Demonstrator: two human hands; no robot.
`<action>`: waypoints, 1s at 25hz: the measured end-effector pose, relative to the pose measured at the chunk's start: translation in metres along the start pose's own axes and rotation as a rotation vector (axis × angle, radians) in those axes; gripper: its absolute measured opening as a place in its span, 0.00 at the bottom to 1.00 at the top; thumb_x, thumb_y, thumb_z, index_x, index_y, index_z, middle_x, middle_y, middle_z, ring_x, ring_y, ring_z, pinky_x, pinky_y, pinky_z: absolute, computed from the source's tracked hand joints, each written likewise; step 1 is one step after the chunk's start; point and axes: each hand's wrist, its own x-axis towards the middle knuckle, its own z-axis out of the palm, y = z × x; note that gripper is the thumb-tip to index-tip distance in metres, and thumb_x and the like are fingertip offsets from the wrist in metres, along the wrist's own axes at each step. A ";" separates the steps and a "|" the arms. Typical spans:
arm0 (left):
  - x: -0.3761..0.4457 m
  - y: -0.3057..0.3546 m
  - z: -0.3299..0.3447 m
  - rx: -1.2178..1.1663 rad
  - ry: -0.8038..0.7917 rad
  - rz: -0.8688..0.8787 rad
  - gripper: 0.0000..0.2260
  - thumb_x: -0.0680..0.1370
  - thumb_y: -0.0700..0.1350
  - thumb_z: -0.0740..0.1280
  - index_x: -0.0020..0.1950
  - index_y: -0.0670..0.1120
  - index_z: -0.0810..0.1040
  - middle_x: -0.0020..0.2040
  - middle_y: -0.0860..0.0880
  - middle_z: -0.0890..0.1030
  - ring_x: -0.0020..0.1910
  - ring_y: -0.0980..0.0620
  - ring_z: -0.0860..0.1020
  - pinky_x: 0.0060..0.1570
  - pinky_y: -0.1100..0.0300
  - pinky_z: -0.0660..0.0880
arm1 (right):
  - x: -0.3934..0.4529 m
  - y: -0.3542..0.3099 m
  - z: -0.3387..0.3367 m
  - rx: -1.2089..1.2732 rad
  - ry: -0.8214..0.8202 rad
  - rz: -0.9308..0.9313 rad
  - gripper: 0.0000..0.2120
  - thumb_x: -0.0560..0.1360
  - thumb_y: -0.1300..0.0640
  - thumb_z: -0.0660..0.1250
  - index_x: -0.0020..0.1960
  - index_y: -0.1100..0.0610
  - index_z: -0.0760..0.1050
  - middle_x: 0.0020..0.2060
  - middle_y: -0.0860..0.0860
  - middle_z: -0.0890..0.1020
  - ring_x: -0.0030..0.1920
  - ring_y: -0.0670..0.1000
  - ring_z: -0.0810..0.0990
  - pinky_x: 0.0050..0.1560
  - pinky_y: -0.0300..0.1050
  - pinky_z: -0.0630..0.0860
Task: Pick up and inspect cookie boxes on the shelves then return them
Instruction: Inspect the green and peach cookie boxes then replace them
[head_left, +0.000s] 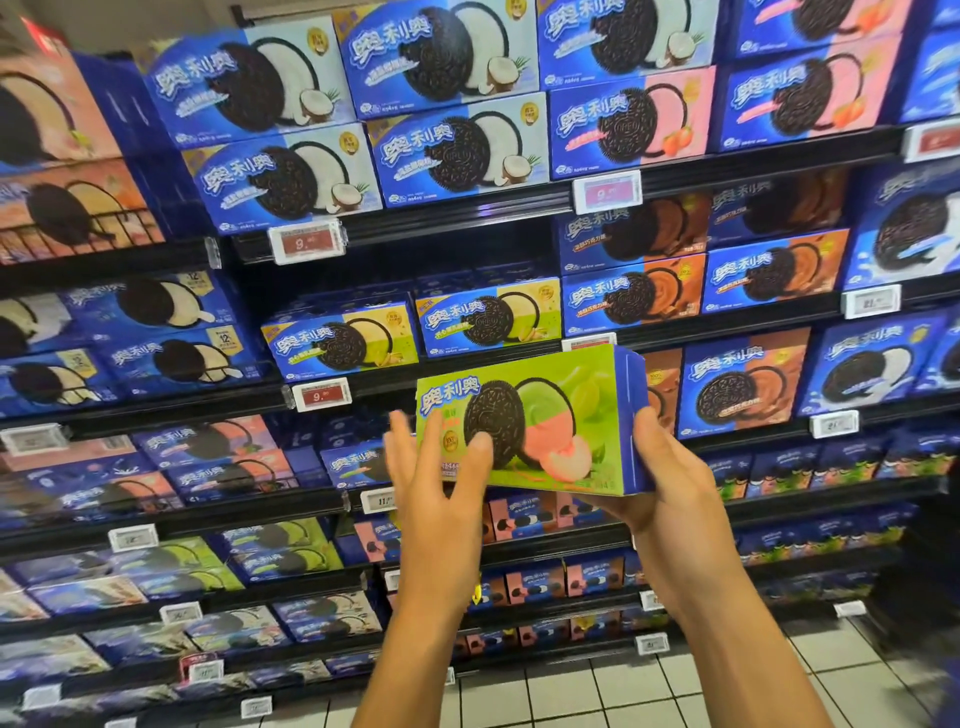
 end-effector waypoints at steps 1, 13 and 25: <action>-0.004 0.006 0.001 -0.074 -0.069 0.036 0.25 0.72 0.71 0.62 0.68 0.71 0.64 0.77 0.68 0.54 0.76 0.70 0.49 0.76 0.57 0.53 | -0.002 -0.003 0.005 -0.049 -0.007 -0.030 0.18 0.76 0.37 0.62 0.55 0.45 0.84 0.50 0.53 0.87 0.49 0.53 0.86 0.48 0.54 0.83; 0.019 -0.018 -0.015 -0.909 -0.270 -0.174 0.27 0.71 0.56 0.74 0.67 0.46 0.78 0.67 0.41 0.78 0.62 0.43 0.79 0.61 0.45 0.77 | -0.001 0.012 0.022 -0.254 -0.164 -0.042 0.23 0.75 0.34 0.59 0.68 0.38 0.73 0.65 0.32 0.77 0.67 0.32 0.72 0.63 0.27 0.69; 0.034 -0.049 -0.030 -1.222 -0.411 -0.246 0.35 0.67 0.61 0.76 0.70 0.48 0.76 0.71 0.40 0.74 0.67 0.35 0.74 0.65 0.31 0.68 | 0.024 0.039 -0.005 -0.030 0.047 -0.031 0.23 0.75 0.43 0.63 0.66 0.51 0.76 0.54 0.51 0.85 0.53 0.51 0.83 0.52 0.46 0.81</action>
